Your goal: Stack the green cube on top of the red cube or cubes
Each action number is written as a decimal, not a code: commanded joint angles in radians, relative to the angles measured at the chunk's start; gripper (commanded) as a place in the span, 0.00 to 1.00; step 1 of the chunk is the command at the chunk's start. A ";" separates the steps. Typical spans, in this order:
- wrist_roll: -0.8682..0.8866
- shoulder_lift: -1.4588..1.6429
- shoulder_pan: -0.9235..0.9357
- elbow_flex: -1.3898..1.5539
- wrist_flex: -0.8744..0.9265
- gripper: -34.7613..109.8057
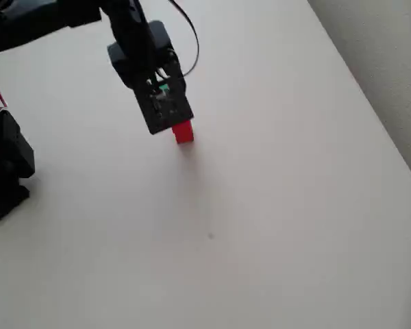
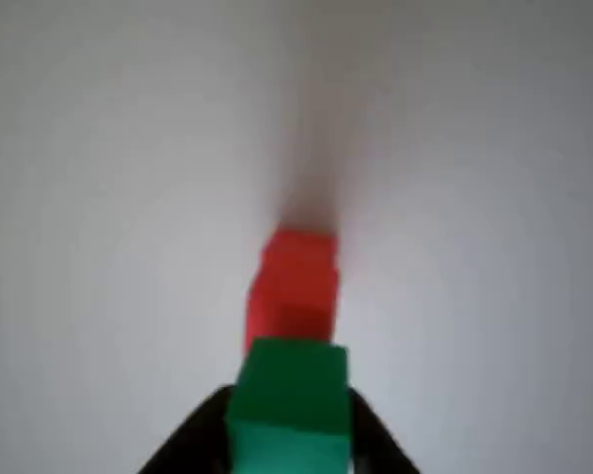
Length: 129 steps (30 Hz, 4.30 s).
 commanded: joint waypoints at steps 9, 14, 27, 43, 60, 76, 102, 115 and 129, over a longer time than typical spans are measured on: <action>-0.012 -0.002 0.025 -0.069 -0.020 0.23; -0.014 -0.005 0.025 -0.069 -0.021 0.23; -0.026 -0.017 0.028 -0.069 -0.023 0.44; -0.092 0.244 0.048 -0.097 0.101 0.45; -0.121 1.014 -0.003 -0.008 0.330 0.44; -0.187 1.706 0.029 0.713 0.179 0.39; -0.132 1.836 0.089 1.585 -0.250 0.23; -0.087 1.836 0.107 1.643 -0.262 0.23; -0.087 1.836 0.107 1.643 -0.262 0.23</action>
